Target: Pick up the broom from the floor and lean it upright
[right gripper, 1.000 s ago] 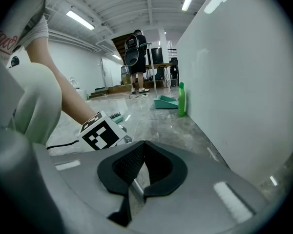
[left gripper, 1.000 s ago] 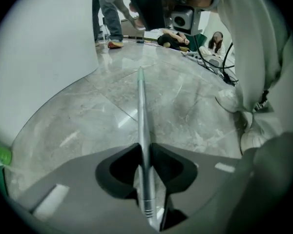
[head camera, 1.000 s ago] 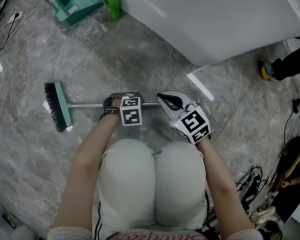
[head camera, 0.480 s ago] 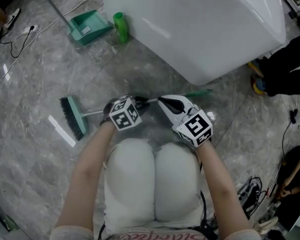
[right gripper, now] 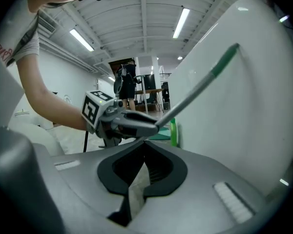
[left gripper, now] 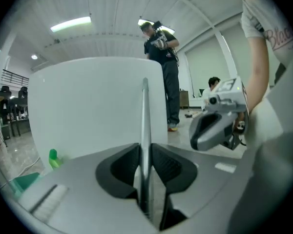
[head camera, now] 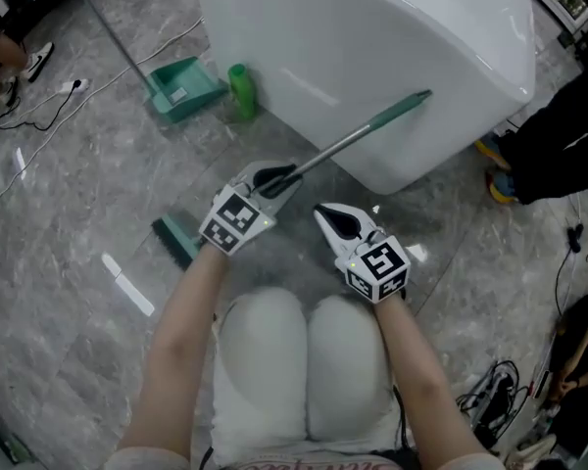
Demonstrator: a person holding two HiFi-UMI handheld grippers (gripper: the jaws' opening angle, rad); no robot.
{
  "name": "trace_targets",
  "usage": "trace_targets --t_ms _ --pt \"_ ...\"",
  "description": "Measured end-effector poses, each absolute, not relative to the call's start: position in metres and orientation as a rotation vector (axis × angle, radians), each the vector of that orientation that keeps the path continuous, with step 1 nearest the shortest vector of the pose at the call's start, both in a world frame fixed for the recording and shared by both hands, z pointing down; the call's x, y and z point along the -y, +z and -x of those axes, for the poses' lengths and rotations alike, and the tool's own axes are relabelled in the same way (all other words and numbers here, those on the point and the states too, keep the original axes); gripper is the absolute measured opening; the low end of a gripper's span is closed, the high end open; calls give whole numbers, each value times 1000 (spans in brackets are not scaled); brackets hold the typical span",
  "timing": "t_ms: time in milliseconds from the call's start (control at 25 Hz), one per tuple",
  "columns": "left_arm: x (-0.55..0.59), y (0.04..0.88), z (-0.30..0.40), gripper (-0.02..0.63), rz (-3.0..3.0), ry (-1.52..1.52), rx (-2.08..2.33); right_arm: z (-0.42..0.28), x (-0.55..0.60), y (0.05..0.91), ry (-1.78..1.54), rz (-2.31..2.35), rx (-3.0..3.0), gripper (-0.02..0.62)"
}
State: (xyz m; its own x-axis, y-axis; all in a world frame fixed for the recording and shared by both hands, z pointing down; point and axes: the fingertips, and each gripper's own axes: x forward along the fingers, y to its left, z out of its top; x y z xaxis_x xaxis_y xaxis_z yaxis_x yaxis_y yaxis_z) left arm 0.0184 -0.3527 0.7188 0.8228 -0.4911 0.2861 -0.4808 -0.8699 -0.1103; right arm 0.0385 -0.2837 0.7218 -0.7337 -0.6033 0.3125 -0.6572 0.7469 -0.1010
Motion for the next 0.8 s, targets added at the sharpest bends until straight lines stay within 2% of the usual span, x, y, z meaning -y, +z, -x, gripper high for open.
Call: trace_targets --t_ms 360,600,800 --pt "396 636 -13 80 2888 -56 -1031 -52 297 716 338 -1136 2663 2" --pt "422 590 -33 80 2816 106 -1134 -55 301 703 376 -1214 2686 2" --pt "441 570 -50 80 2752 124 -1164 -61 298 707 423 -1242 2687 2"
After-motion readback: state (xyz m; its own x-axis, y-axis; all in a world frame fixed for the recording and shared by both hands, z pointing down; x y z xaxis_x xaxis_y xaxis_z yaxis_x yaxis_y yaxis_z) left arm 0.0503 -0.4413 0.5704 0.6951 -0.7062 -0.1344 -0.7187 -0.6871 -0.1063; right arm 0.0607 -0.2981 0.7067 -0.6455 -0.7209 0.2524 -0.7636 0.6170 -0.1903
